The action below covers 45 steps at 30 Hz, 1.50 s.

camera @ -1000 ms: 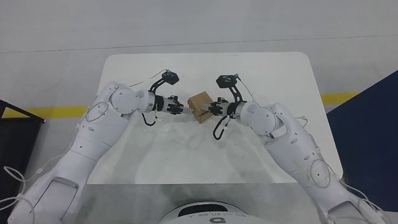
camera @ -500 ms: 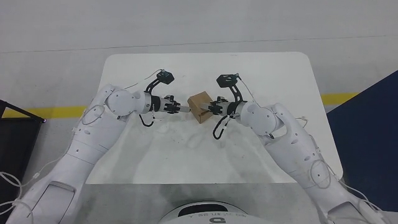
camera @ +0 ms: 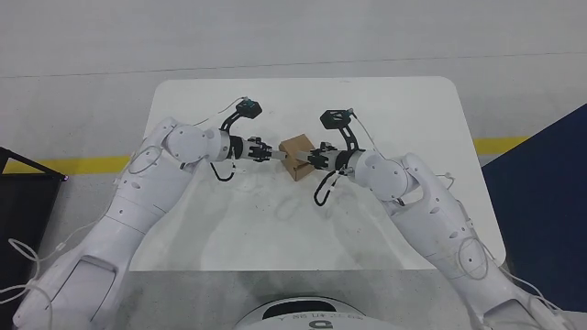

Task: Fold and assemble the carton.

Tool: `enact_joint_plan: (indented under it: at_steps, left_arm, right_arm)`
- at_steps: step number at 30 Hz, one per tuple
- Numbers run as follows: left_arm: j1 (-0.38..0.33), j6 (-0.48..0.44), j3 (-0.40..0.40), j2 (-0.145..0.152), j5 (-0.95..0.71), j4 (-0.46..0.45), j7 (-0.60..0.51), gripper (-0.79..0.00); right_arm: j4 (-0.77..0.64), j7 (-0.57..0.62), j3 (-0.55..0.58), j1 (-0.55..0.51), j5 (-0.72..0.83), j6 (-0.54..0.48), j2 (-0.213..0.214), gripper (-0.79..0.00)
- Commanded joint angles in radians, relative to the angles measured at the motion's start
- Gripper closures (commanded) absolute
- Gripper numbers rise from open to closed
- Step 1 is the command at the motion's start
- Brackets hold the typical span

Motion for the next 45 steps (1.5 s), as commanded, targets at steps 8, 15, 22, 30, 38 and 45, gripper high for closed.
enact_joint_plan:
  at_steps: [8,15,22,30,38,45]
  left_arm:
    - [-0.009,-0.004,0.009,-0.004,-0.012,0.026,0.000,-0.785]
    - [-0.011,-0.009,0.012,-0.006,-0.020,0.040,0.003,-0.785]
    - [-0.019,-0.011,0.018,-0.010,-0.032,0.059,0.006,-0.785]
    - [-0.017,-0.011,0.011,-0.009,-0.042,0.069,0.017,-0.785]
    - [-0.015,0.015,0.002,-0.009,-0.061,0.072,0.021,-0.785]
    - [-0.030,0.023,0.013,-0.015,-0.078,0.088,0.008,-0.785]
  right_arm:
    - [-0.002,0.002,-0.008,0.005,-0.006,0.005,-0.003,-0.536]
    - [-0.002,0.006,-0.021,0.013,-0.019,0.010,-0.006,-0.539]
    - [0.006,-0.023,-0.015,0.019,-0.014,0.031,-0.009,-0.566]
    - [0.037,-0.051,-0.007,0.028,0.006,0.045,-0.014,-0.573]
    - [0.057,-0.051,-0.016,0.043,0.000,0.056,-0.019,-0.545]
    - [0.062,-0.045,-0.018,0.046,-0.004,0.058,-0.021,-0.517]
